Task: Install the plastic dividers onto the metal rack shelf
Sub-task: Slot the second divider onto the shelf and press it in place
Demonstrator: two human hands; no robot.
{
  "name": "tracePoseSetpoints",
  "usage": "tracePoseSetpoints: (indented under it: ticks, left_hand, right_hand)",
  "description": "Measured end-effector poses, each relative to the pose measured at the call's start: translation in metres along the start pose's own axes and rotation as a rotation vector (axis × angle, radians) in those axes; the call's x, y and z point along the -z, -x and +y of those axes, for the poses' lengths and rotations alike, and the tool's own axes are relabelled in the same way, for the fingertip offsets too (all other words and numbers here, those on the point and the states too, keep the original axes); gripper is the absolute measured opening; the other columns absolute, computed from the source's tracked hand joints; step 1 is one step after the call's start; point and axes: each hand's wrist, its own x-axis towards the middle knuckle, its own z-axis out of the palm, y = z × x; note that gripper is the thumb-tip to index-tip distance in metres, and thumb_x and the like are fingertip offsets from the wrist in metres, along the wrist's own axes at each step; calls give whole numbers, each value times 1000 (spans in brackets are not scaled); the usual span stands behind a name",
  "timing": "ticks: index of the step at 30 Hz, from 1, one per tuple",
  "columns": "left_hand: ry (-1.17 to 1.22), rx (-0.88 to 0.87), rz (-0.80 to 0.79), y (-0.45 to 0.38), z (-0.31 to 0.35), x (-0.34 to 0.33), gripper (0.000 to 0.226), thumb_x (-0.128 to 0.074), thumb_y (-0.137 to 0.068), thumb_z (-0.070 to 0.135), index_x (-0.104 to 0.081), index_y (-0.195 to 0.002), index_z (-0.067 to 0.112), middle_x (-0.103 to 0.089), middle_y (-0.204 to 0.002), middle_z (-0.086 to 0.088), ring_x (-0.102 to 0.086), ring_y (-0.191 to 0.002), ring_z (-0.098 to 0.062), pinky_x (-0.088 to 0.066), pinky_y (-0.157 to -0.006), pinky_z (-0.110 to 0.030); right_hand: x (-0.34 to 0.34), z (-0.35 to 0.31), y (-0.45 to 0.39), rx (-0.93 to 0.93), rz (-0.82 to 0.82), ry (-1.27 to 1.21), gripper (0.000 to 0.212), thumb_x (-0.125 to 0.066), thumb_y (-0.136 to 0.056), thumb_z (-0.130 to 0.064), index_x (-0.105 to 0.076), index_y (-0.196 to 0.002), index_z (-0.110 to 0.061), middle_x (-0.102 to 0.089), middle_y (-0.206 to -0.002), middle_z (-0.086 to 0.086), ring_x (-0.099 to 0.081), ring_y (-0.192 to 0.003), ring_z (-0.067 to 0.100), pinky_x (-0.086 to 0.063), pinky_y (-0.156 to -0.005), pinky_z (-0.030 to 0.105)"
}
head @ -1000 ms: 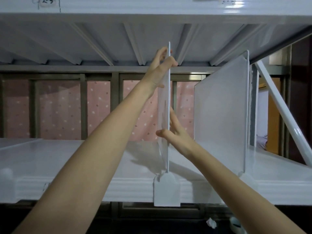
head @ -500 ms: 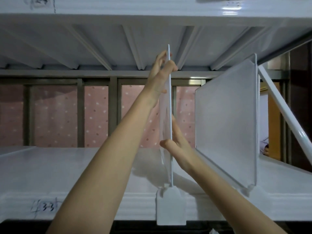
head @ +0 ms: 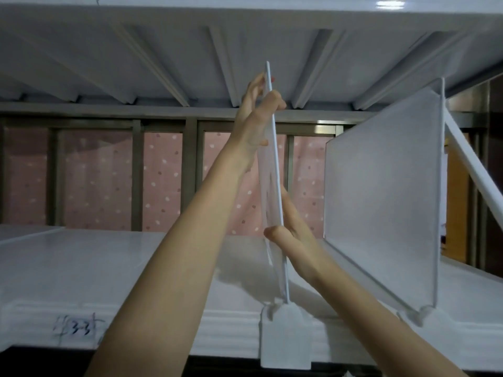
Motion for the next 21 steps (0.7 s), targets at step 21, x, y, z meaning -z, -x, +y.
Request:
tracePoseSetpoints:
  ticks: [21]
  left_hand:
    - [34,-107,-48,13,-9,-28,76,-47,-71,31,-34,-144,20,-31,-151,5,-39,-110,6,-33,-70,-3]
  right_hand:
    - [3,4,27,-64,-26,-49,89,-48,-75,-23,2,-135,-67,-5,-153,-39,-20,-110,-41,-29,-84,-7]
